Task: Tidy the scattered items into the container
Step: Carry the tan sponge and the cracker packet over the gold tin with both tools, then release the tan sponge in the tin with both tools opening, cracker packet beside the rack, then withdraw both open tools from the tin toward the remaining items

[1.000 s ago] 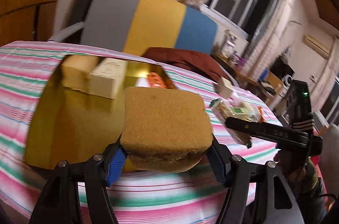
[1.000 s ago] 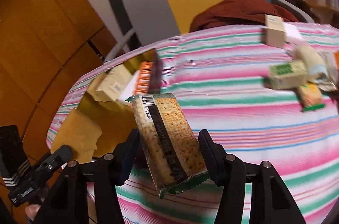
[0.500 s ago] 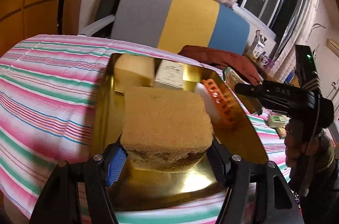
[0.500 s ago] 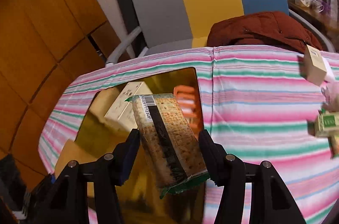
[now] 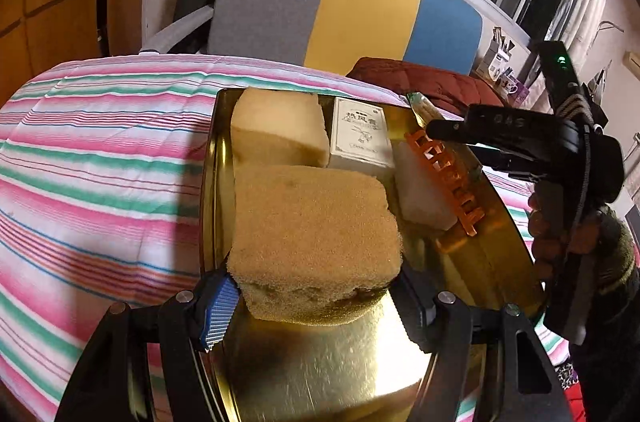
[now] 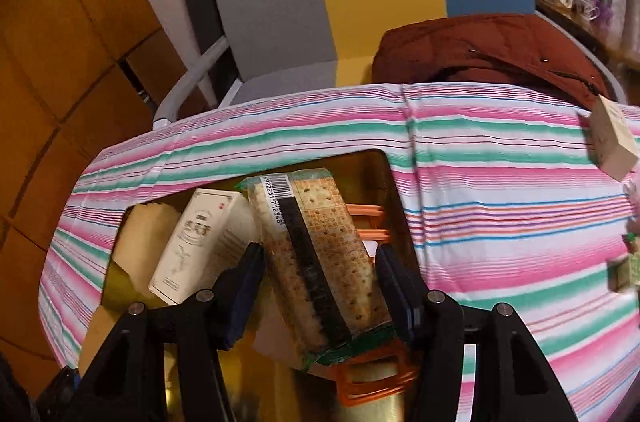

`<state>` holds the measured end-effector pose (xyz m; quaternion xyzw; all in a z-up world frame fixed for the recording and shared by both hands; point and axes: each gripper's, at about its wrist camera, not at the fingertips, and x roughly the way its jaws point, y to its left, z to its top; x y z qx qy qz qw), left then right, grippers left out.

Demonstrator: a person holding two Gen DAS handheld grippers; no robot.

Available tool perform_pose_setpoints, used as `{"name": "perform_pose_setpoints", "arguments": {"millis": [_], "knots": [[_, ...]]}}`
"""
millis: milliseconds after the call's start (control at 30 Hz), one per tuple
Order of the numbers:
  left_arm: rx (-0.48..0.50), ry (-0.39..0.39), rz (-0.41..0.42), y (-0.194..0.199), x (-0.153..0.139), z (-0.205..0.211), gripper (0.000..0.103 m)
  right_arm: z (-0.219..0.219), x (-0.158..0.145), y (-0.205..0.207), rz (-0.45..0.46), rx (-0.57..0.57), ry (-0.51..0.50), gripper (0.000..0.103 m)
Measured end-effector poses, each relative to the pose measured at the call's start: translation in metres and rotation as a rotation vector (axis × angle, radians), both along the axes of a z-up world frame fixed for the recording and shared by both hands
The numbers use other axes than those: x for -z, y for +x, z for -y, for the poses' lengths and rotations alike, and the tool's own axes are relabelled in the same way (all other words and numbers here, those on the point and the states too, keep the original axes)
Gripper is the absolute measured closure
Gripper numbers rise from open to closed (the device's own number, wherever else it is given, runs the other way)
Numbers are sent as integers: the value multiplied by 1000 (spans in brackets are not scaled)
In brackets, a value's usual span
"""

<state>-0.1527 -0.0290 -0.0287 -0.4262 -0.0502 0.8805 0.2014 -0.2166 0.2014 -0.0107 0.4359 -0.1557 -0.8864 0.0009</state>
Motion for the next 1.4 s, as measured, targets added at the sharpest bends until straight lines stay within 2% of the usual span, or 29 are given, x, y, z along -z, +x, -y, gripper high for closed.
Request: {"name": "perform_pose_setpoints", "arguments": {"millis": [100,167,233,400,600,833,933,1033,1133,1267,1400], "knots": [[13,-5,15,-7,1,-5,33,-1,1,-3,-13,-25,-78,41],[11,-2,22,-12,2,-5,32,-3,2,-1,-18,-38,-141,34],[7,6,21,-15,2,-5,32,-7,2,1,-28,-44,-197,33],[-2,0,16,-15,0,-6,30,-9,-2,12,-54,-59,-209,33],[31,-9,3,-9,-3,-11,26,-13,-5,32,-82,-68,-197,33],[17,-56,-21,4,-3,-10,24,-25,-9,64,-120,-64,-176,29],[-7,-36,-51,18,-10,-3,26,-30,-13,80,-141,-58,-170,28],[27,-6,-83,34,-21,-1,31,-35,-17,98,-166,-55,-147,25],[83,13,-50,41,-21,-11,36,-43,-16,114,-180,-44,-147,24],[158,49,1,42,-15,-30,37,-55,-12,129,-185,-25,-150,24],[161,43,41,35,-7,-40,37,-67,-12,142,-189,-3,-127,24]]}}
